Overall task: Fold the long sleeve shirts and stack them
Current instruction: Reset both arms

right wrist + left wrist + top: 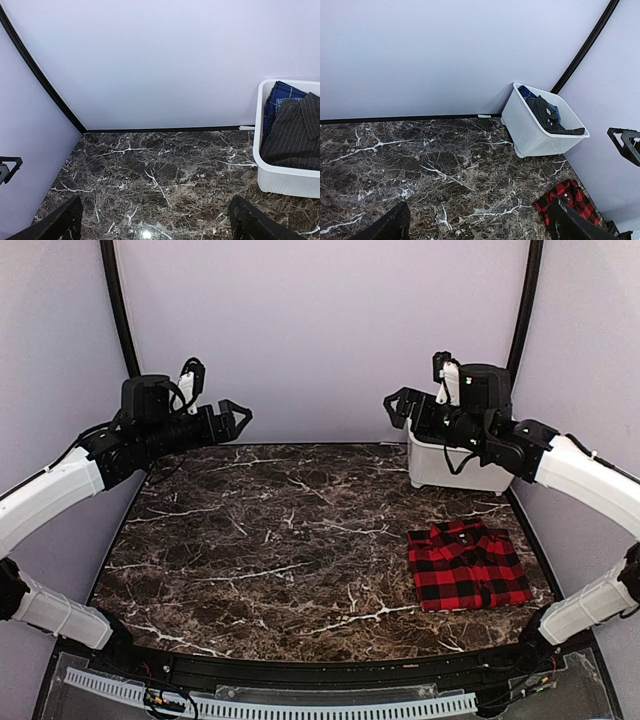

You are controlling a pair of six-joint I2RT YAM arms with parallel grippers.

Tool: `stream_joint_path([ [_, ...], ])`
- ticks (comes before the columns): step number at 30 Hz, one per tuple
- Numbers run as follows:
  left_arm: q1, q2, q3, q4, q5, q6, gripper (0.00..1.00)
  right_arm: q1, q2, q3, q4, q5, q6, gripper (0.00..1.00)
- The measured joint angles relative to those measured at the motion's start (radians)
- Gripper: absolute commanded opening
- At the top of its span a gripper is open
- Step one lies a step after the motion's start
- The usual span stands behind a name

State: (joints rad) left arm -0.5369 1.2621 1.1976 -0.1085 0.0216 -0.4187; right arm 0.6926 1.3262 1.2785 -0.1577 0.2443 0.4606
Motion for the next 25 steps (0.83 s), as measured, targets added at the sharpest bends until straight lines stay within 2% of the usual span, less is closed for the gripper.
stream_joint_path([
  [25,0.0,0.0,-0.026,0.007,-0.005,-0.002,0.94,0.0,0.0,-0.024,-0.023,0.008,-0.014,0.98],
])
